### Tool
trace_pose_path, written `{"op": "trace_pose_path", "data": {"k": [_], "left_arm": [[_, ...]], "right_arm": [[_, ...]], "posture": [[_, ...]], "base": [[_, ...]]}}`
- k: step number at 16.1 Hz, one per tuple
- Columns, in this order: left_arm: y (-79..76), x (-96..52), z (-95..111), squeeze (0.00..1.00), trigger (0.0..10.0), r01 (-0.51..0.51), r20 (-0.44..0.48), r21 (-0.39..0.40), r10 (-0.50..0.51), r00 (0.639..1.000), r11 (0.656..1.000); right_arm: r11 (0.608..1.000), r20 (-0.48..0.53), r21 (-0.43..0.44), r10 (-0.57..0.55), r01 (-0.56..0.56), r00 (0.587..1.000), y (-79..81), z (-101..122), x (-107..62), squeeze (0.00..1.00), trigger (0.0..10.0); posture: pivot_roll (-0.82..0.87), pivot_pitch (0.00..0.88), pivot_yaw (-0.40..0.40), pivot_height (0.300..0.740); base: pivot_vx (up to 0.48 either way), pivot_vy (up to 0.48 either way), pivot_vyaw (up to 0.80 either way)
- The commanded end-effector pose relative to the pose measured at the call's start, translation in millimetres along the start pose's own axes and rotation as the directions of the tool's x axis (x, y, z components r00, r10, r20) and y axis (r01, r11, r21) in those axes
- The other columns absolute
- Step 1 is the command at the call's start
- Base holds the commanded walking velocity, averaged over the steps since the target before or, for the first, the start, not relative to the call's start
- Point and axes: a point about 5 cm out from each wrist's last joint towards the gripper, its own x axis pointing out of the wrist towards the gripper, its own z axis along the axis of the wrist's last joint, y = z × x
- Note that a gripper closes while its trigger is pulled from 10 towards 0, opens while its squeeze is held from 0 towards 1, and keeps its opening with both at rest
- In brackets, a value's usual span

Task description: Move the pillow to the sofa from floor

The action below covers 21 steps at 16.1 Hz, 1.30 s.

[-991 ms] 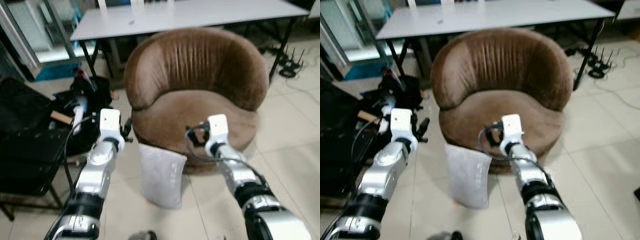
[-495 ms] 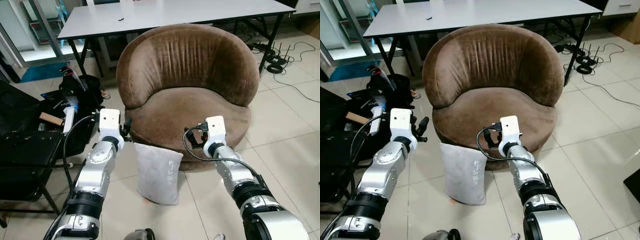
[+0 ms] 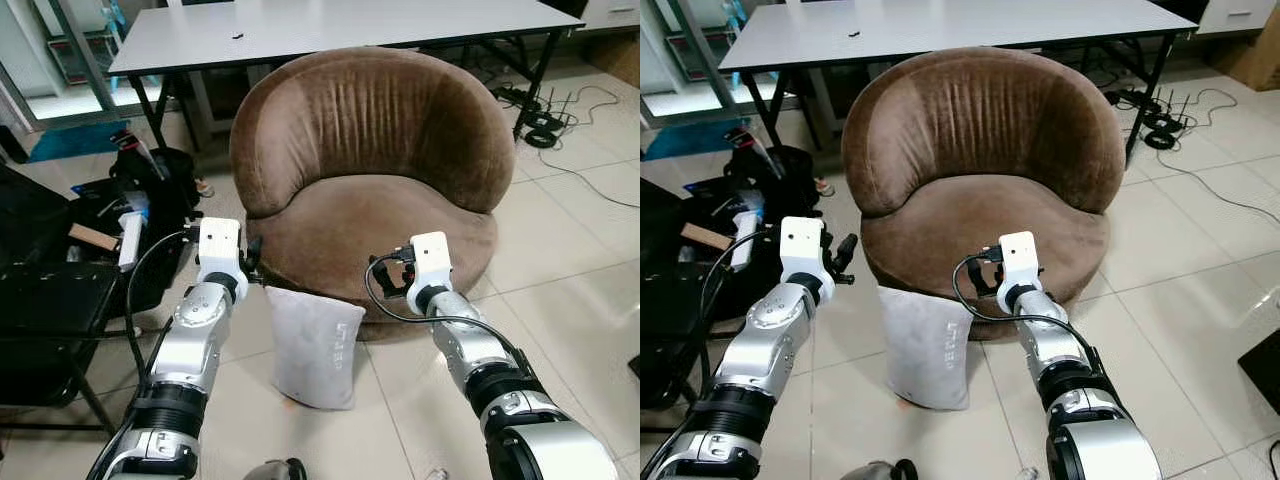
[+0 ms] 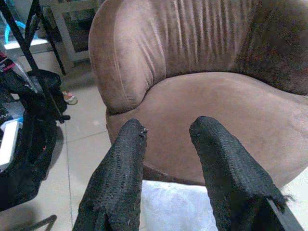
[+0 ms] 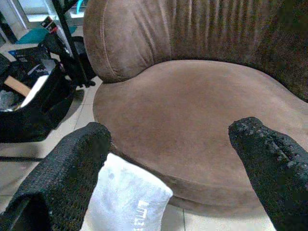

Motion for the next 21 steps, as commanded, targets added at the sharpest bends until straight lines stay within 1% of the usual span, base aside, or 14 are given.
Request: {"op": "trace_pose_path", "data": {"k": [1, 2, 3, 4, 6, 10, 12, 13, 15, 16, 18, 19, 20, 21], "left_arm": [[0.4, -0.3, 0.6, 0.00, 10.0, -0.007, 0.002, 0.017, 0.007, 1.000, 1.000], [0.3, -0.4, 0.6, 0.00, 10.0, -0.006, 0.002, 0.017, 0.006, 1.000, 1.000], [0.2, -0.7, 0.5, 0.00, 10.0, -0.005, 0.003, 0.019, 0.005, 1.000, 1.000], [0.2, -0.7, 0.6, 0.00, 10.0, -0.005, 0.003, 0.020, 0.005, 1.000, 1.000], [-0.2, -0.7, 0.8, 0.00, 10.0, -0.002, 0.003, 0.023, 0.001, 1.000, 1.000], [-0.3, -1.4, -0.6, 0.00, 10.0, 0.000, -0.002, 0.024, 0.000, 1.000, 1.000], [-0.4, -1.6, -0.8, 0.00, 10.0, 0.002, -0.003, 0.024, -0.002, 1.000, 1.000], [-0.7, -1.6, -0.7, 0.00, 10.0, 0.003, -0.003, 0.025, -0.003, 1.000, 1.000], [-1.5, -1.2, -0.5, 0.00, 10.0, 0.010, -0.003, 0.027, -0.010, 1.000, 1.000], [-1.2, -1.0, -0.4, 0.00, 10.0, 0.010, -0.003, 0.028, -0.009, 1.000, 1.000], [-0.7, -0.5, 0.5, 0.00, 10.0, 0.011, -0.002, 0.029, -0.011, 1.000, 1.000], [-1.1, -0.4, 0.5, 0.00, 10.0, 0.013, -0.002, 0.029, -0.013, 1.000, 0.999], [-1.1, -0.3, 0.4, 0.00, 10.0, 0.013, -0.003, 0.029, -0.013, 1.000, 0.999], [-1.0, -0.2, 0.4, 0.00, 10.0, 0.012, -0.004, 0.030, -0.012, 1.000, 0.999]], "right_arm": [[1.000, 0.005, -0.007, 0.009, -0.009, 1.000, 1.1, 2.5, 1.0, 0.89, 10.0], [0.999, 0.023, -0.005, 0.032, -0.032, 0.999, 2.9, 3.8, 0.6, 1.00, 10.0], [0.999, 0.026, -0.015, 0.042, -0.042, 0.999, 4.8, 3.3, 0.3, 1.00, 10.0], [0.999, 0.019, -0.020, 0.026, -0.026, 0.999, 3.8, 2.8, 0.5, 1.00, 10.0], [0.999, 0.029, -0.013, 0.043, -0.042, 0.999, 5.0, 3.9, 0.5, 1.00, 10.0], [0.999, 0.031, 0.001, 0.032, -0.032, 0.999, 2.8, 4.0, 0.0, 1.00, 10.0], [1.000, 0.014, 0.007, 0.003, -0.003, 1.000, 0.6, 2.3, -0.1, 1.00, 10.0], [1.000, 0.016, 0.008, -0.006, 0.006, 1.000, -0.4, 2.9, 0.1, 0.00, 10.0], [1.000, 0.025, -0.026, 0.009, -0.009, 1.000, -0.3, 5.0, 0.4, 0.00, 10.0], [1.000, 0.033, -0.016, 0.007, -0.007, 0.999, -0.4, 5.8, 0.2, 0.00, 10.0], [0.998, 0.021, -0.057, 0.018, -0.017, 1.000, 0.5, 5.1, 0.3, 0.00, 10.0], [0.999, 0.016, -0.044, 0.010, -0.009, 1.000, 0.4, 4.0, 0.3, 0.00, 10.0], [1.000, 0.009, -0.009, -0.015, 0.015, 1.000, -2.0, 2.6, 0.0, 0.00, 10.0], [1.000, 0.008, -0.005, -0.017, 0.017, 1.000, -2.6, 2.4, -0.1, 0.00, 10.0]], "posture": [[-0.11, 0.000, 0.079, 0.740], [-0.11, 0.000, 0.079, 0.740], [-0.11, 0.000, 0.078, 0.740], [-0.11, 0.000, 0.078, 0.740], [-0.11, 0.000, 0.078, 0.740], [-0.11, 0.000, 0.078, 0.740], [-0.11, 0.000, 0.078, 0.740], [-0.11, 0.000, 0.078, 0.740], [-0.11, 0.000, 0.081, 0.740], [-0.11, 0.000, 0.082, 0.740], [-0.11, 0.000, 0.082, 0.740], [-0.11, 0.000, 0.082, 0.740], [-0.11, 0.000, 0.081, 0.740], [-0.11, 0.000, 0.081, 0.740]], "base": [[0.000, 0.000, 0.00], [0.000, 0.000, 0.00], [0.000, 0.000, 0.00], [0.000, 0.000, 0.00], [0.000, 0.000, 0.00], [0.000, 0.000, 0.00], [0.000, 0.000, 0.00], [0.000, 0.000, 0.00], [0.000, 0.000, 0.00], [0.000, 0.000, 0.40], [0.000, 0.000, 0.68], [0.000, 0.000, 0.71], [0.000, 0.000, 0.00], [0.000, 0.000, 0.00]]}}
